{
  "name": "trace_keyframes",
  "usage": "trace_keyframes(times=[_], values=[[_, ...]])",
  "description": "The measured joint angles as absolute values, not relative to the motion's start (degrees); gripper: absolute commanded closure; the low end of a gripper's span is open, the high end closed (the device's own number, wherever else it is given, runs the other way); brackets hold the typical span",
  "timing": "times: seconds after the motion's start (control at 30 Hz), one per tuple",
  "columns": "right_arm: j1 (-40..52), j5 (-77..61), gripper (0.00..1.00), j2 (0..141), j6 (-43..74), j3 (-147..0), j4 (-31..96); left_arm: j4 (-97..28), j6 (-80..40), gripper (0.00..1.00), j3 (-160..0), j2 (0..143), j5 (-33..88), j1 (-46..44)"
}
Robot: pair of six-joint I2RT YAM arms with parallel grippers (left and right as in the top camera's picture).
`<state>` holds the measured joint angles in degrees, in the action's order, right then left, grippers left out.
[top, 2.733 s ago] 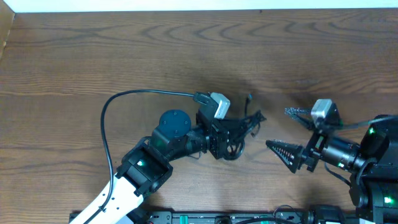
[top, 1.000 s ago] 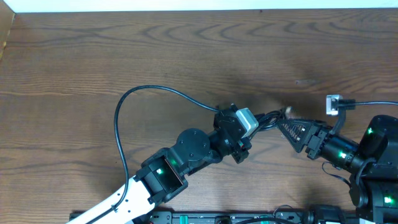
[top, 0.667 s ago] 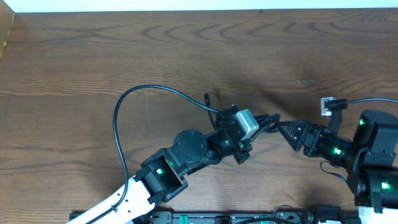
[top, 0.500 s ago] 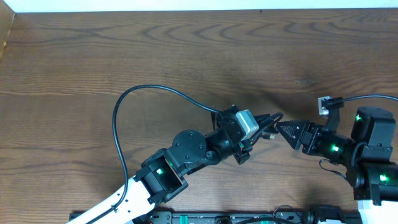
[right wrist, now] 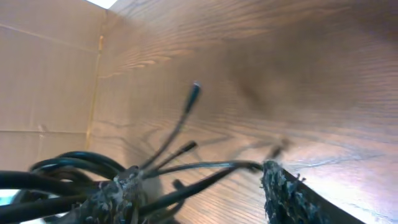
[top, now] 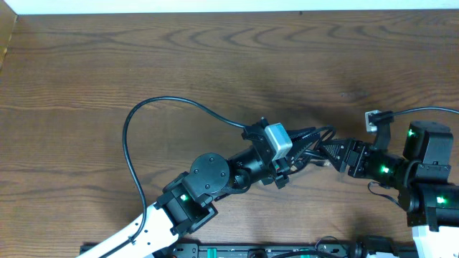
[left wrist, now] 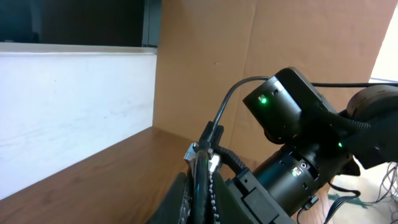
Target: Untangle cables
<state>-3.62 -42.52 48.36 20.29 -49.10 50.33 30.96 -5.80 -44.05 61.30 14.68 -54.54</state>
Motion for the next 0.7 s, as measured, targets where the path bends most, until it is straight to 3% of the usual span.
trace_keyframes(times=[0.33, 0.7], values=[[-3.6, -40.8, 0.22, 47.7, 13.7, -49.1, 45.9, 23.4, -6.2, 0.93, -44.1, 61.2, 14.7, -51.3], [-3.6, -47.3, 0.20, 42.5, 8.6, -49.1, 39.5, 23.4, -7.3, 0.92, -44.1, 61.0, 15.1, -50.6]])
